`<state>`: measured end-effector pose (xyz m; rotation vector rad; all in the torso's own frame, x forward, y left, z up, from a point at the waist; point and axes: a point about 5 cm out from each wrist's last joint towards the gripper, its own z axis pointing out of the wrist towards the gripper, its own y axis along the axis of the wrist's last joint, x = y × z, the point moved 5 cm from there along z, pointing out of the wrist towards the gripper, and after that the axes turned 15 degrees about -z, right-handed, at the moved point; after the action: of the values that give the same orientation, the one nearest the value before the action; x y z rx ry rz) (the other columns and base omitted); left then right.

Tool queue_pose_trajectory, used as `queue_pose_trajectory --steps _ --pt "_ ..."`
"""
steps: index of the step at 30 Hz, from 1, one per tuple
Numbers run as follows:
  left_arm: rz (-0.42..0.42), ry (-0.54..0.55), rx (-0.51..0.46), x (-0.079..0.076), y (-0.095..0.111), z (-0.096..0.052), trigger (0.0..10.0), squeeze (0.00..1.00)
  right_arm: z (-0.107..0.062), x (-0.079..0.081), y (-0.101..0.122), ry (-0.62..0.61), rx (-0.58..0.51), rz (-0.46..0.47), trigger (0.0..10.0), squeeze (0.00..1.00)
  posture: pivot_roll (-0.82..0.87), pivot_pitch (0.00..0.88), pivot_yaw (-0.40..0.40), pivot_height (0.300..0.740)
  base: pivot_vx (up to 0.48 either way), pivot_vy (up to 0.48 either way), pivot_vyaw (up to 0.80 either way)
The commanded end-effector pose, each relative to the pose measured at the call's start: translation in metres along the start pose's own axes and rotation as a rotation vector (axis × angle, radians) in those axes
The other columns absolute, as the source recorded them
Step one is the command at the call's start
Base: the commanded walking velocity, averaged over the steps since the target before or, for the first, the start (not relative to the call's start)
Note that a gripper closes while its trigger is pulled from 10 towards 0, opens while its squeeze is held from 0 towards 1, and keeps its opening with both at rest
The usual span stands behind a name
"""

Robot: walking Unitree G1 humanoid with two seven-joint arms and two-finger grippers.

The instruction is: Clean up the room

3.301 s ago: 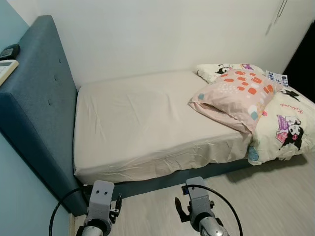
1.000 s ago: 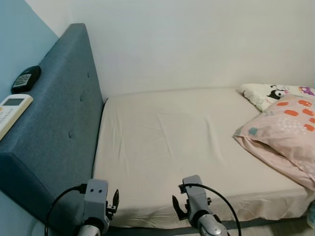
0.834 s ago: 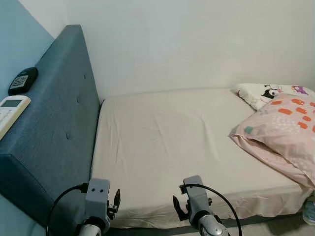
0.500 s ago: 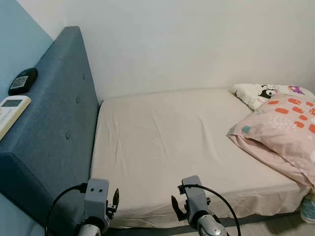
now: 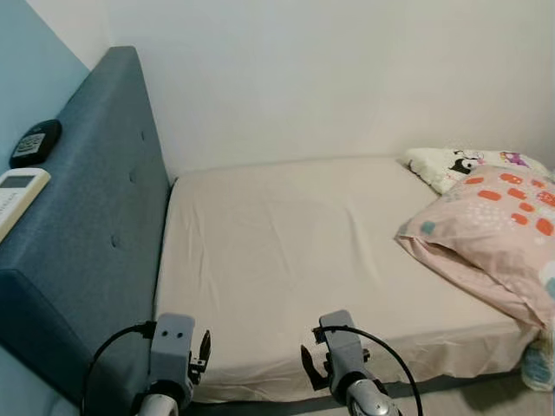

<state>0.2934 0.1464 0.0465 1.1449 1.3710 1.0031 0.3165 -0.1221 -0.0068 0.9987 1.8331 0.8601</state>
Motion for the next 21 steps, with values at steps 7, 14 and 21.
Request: queue_pose_trajectory --steps 7,14,21 --pt "0.006 -0.002 0.027 -0.0004 -0.0091 -0.0035 10.0 0.0 -0.0015 -0.0011 -0.0052 -0.004 0.01 0.0 10.0 0.0 -0.02 0.107 -0.025 0.74 0.0 -0.48 0.0" --pt "0.007 0.0 0.028 0.0006 -0.009 -0.0034 10.0 0.0 -0.0017 -0.0009 -0.0062 -0.004 0.012 0.0 10.0 0.0 -0.02 0.11 -0.024 0.74 0.0 -0.48 0.0" --pt "0.009 0.0 0.029 0.0013 -0.0091 -0.0035 10.0 0.0 -0.0019 -0.0007 -0.0073 -0.003 0.015 -0.001 10.0 0.0 -0.02 0.109 -0.023 0.74 0.0 -0.48 0.0"
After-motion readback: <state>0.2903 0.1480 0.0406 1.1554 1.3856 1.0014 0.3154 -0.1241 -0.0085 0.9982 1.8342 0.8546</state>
